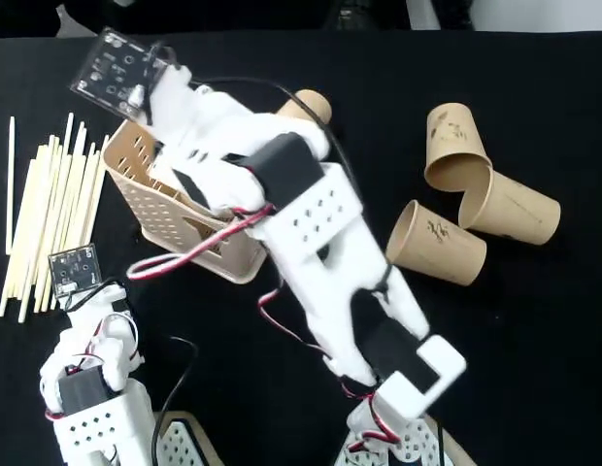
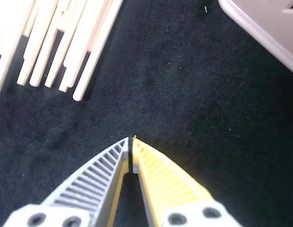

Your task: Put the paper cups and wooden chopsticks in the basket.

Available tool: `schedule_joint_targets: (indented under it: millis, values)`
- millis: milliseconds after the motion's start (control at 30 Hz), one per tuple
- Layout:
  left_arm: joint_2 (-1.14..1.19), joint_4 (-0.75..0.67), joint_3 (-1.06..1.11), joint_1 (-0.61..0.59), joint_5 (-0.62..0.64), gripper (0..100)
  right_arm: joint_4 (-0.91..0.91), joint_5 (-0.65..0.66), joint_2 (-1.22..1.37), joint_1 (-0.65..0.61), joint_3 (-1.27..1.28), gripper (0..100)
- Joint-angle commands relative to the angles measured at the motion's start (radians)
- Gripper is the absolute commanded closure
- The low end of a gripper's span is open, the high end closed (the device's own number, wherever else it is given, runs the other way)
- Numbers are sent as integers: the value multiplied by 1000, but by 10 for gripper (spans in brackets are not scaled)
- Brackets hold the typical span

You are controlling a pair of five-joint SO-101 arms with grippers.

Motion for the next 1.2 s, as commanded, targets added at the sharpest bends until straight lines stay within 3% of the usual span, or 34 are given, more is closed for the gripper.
schedule_joint_targets:
  millis: [0,300,433,533,667,833,1167]
  values:
    - [-9,8,16,-4,8,970,-28,8,-22,-11,-42,986]
    - [-9,8,16,-4,8,970,295,9,-231,9,-229,986]
    - [-9,8,16,-4,8,970,354,52,-223,118,-162,986]
    - [-9,8,16,-4,8,970,290,41,-186,170,-13,986]
    - [-9,8,16,-4,8,970,87,28,-148,143,156,986]
    - [-9,8,16,-4,8,970,-94,28,-131,124,174,986]
    - [-9,8,16,-4,8,970,-71,28,-139,100,102,986]
